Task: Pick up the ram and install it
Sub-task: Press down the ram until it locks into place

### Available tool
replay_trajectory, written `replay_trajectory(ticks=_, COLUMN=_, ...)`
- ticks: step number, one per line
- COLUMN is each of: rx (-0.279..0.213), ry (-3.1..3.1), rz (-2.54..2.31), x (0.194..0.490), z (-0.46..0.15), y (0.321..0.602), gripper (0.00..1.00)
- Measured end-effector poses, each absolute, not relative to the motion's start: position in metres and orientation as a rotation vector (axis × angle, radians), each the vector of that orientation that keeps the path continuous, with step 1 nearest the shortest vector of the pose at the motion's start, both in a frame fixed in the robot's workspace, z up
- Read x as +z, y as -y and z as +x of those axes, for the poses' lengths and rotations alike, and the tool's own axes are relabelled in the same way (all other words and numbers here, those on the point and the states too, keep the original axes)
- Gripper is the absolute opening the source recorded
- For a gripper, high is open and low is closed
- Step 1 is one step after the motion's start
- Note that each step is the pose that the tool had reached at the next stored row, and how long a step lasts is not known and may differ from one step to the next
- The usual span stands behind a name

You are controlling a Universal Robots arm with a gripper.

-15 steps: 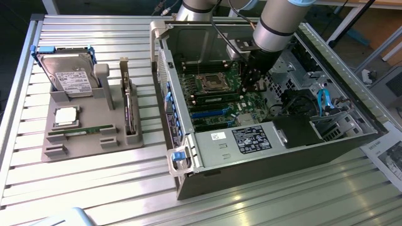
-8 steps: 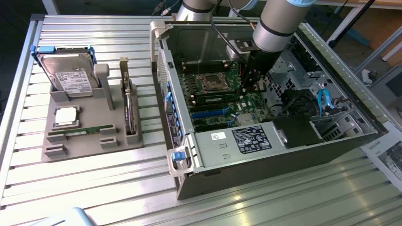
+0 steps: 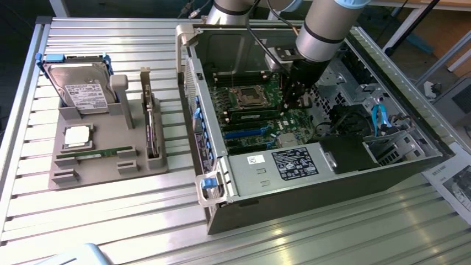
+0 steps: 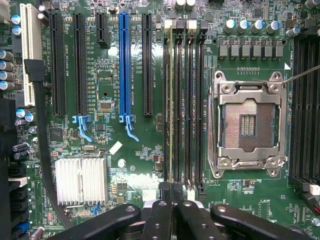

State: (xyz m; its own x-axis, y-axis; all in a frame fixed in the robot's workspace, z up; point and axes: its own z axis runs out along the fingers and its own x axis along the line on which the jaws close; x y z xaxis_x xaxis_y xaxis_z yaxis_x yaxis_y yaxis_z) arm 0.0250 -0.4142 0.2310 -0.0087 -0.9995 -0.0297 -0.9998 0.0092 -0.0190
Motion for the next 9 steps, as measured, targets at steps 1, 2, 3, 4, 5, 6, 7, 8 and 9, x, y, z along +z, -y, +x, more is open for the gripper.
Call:
replay_trajectory(ticks=1, rx=0.013, ry=-2.207, rz=-2.187, x=0.231, z=0.025, y=0.414, gripper=0.1)
replay_trajectory(ticks=2, rx=0.014, ry=-2.207, rz=-2.188, x=0.232, z=0.025, y=0.414, gripper=0.1)
replay_trajectory(ticks=3, rx=0.016, ry=-2.209, rz=-2.189, x=0.234, z=0.025, y=0.414, gripper=0.1)
replay_trajectory(ticks=4, rx=0.018, ry=-2.21, rz=-2.19, x=0.236, z=0.025, y=0.414, gripper=0.1)
replay_trajectory(ticks=5, rx=0.019, ry=-2.21, rz=-2.191, x=0.237, z=0.025, y=0.414, gripper=0.1)
replay_trajectory(ticks=6, rx=0.022, ry=-2.212, rz=-2.192, x=0.24, z=0.025, y=0.414, gripper=0.1)
replay_trajectory(ticks=7, rx=0.024, ry=-2.213, rz=-2.193, x=0.241, z=0.025, y=0.414, gripper=0.1)
replay_trajectory(ticks=8, rx=0.027, ry=-2.214, rz=-2.194, x=0.243, z=0.025, y=0.414, gripper=0.1)
replay_trajectory(ticks=9, rx=0.03, ry=-2.216, rz=-2.196, x=0.245, z=0.025, y=0.414, gripper=0.1)
